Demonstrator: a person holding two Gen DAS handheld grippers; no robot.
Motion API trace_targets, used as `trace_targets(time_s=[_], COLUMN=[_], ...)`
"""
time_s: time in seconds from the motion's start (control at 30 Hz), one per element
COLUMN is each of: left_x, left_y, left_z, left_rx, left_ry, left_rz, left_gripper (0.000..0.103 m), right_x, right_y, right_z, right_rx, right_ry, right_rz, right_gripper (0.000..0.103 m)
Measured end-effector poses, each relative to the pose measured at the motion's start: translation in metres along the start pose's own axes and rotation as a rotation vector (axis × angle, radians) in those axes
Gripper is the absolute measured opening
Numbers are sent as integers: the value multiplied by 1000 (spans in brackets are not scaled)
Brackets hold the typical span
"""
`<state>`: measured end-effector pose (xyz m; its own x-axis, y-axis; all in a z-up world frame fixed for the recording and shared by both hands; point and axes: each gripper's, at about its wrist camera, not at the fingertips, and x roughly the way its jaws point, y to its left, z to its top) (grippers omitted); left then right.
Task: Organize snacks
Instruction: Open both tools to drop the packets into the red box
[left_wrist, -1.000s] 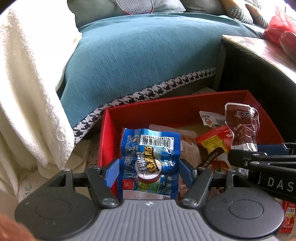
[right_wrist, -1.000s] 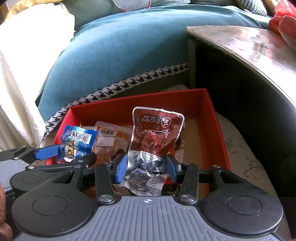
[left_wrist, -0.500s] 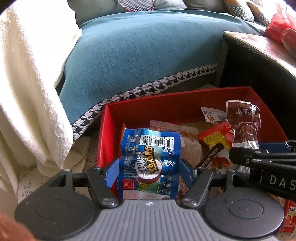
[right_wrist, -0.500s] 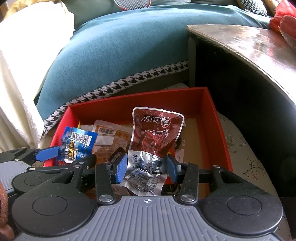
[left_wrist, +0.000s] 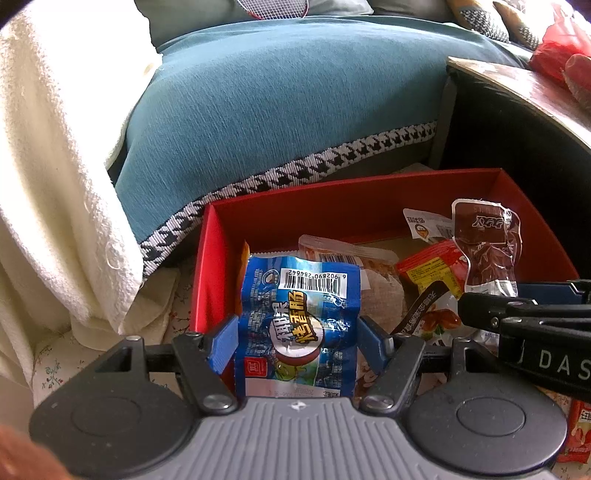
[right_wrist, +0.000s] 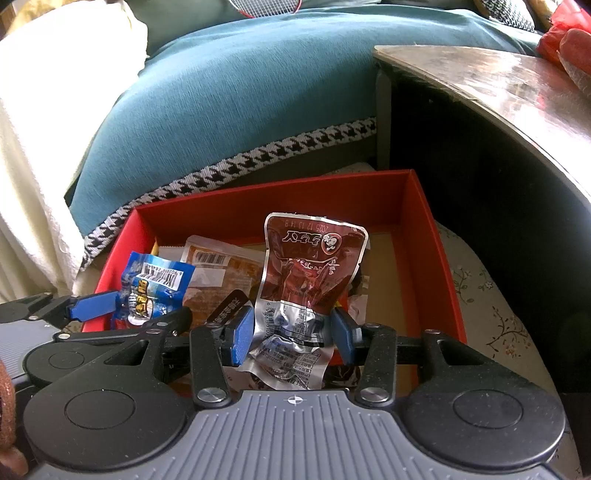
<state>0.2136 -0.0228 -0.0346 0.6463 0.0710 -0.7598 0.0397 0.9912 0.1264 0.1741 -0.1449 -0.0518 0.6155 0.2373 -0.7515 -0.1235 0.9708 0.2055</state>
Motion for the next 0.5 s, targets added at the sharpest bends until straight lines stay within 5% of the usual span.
trace_targets(time_s=[0.5], left_x=[0], left_y=[1], left_z=[1], left_rx=[-2], left_ry=[2], left_rz=[16], left_gripper=[62], right_x=[-4], right_y=[-6], right_z=[0], right_rx=[1], right_ry=[-20], right_rz=[-28], right_gripper=[63])
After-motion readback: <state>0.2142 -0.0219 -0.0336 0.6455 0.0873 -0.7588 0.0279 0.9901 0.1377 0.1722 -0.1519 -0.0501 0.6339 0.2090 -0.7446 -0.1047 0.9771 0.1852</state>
